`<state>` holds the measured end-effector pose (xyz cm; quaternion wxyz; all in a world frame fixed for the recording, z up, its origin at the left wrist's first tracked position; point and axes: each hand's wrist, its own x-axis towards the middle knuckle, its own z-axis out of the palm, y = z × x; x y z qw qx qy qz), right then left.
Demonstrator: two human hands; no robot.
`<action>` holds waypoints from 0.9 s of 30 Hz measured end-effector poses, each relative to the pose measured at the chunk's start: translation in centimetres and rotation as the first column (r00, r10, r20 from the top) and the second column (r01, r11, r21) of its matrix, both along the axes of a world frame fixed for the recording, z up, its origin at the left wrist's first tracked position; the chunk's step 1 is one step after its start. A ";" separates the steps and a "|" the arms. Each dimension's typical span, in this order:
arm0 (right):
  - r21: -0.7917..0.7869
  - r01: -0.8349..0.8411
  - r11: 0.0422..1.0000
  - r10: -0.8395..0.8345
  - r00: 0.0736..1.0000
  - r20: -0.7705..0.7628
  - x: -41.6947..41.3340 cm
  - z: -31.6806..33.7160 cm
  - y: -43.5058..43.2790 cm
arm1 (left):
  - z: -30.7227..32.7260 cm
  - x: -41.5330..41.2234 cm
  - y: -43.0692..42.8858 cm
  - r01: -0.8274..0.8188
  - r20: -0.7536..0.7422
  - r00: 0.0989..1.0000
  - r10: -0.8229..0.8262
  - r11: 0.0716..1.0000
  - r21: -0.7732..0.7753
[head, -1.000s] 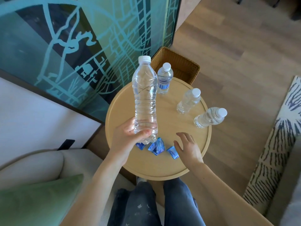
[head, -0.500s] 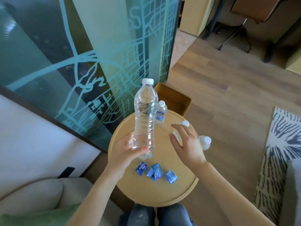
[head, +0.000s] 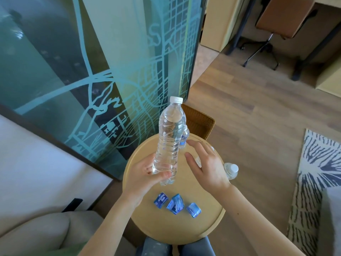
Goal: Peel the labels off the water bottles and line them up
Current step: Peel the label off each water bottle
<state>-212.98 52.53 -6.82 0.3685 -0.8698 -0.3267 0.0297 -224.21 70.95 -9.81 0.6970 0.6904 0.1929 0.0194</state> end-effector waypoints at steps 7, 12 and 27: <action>0.184 0.046 0.982 -0.027 0.994 -0.103 2.4 5.2 0.6 | 2.5 0.9 -0.6 0.027 0.000 1.000 -0.027 1.000 0.008; 0.402 0.066 0.914 0.083 0.936 -0.342 4.3 9.6 1.2 | 4.7 1.8 -1.3 0.035 0.054 0.998 -0.036 0.999 0.037; 0.497 0.030 0.867 0.208 0.884 -0.418 5.4 11.8 -0.1 | 6.1 2.6 -3.6 0.071 0.142 0.985 -0.095 0.984 0.165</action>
